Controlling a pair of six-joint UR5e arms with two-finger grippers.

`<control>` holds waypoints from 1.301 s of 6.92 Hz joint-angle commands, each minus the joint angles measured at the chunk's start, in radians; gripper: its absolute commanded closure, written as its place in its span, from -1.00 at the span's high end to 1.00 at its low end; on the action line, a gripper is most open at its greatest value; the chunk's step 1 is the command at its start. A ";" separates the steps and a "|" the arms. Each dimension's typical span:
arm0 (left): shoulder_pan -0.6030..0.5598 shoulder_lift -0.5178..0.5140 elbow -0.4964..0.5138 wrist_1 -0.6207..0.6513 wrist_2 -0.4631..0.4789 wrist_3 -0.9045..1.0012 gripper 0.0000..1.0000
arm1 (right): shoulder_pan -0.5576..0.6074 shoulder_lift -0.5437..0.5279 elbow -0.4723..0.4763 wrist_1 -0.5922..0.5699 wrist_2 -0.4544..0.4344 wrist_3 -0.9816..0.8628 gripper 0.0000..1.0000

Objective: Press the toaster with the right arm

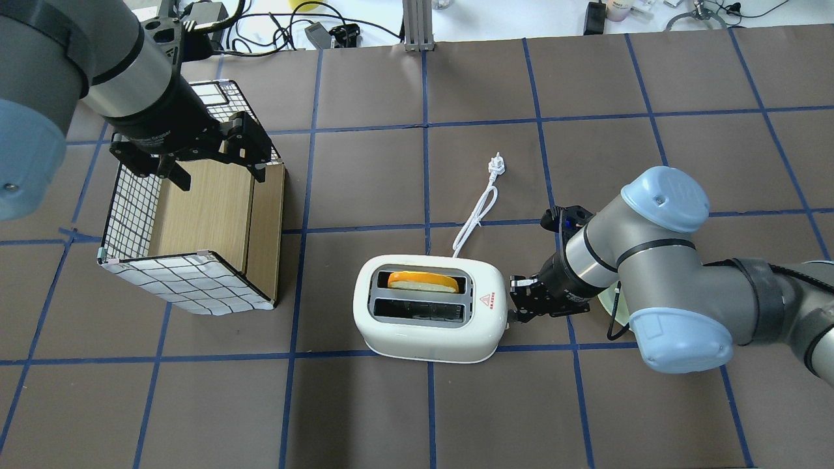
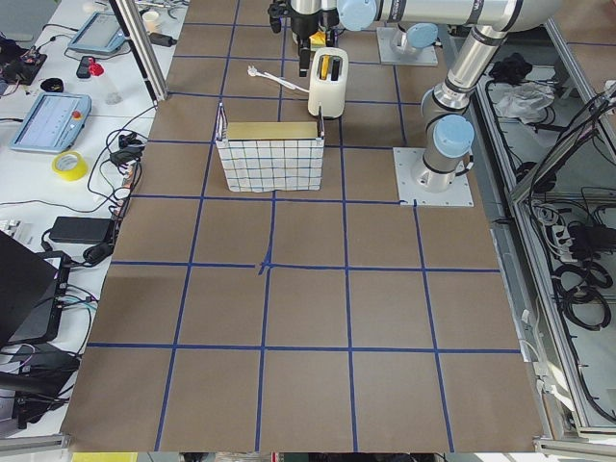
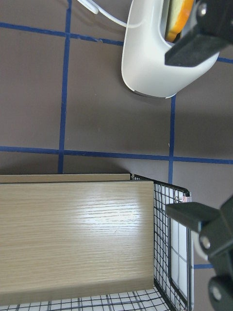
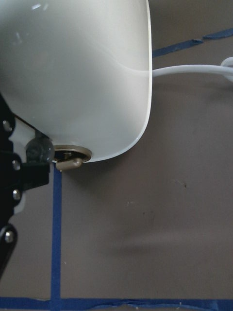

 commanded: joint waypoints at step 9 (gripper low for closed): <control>0.000 0.000 0.000 -0.001 0.001 0.000 1.00 | -0.002 -0.008 -0.433 0.448 -0.375 -0.018 -1.00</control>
